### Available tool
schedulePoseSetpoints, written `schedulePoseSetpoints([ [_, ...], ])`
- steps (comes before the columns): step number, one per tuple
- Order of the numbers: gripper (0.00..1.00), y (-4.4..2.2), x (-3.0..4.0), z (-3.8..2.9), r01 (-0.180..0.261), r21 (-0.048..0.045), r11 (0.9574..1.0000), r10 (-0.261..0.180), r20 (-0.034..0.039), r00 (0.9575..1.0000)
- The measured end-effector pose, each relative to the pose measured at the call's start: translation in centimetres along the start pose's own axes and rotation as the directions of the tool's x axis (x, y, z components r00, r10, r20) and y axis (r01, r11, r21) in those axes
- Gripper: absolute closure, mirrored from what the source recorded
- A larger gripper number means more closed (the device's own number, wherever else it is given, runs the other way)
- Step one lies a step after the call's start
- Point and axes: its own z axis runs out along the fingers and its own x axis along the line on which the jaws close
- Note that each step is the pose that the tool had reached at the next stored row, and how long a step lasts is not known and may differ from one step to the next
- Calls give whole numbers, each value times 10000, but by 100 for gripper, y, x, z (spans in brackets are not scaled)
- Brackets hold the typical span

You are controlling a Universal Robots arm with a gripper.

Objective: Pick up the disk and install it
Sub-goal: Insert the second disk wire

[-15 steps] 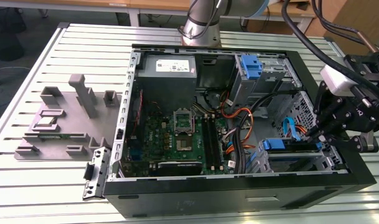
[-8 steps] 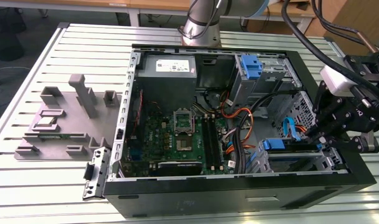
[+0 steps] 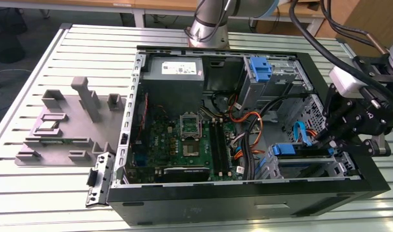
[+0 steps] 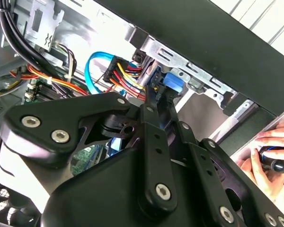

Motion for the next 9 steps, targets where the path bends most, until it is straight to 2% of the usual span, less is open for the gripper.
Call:
schedulePoseSetpoints([
  [6,76,-1,-39,18,-11,-8,10000,11,-387,9993],
  [9,76,-3,-61,39,-13,-8,10000,13,-447,9990],
])
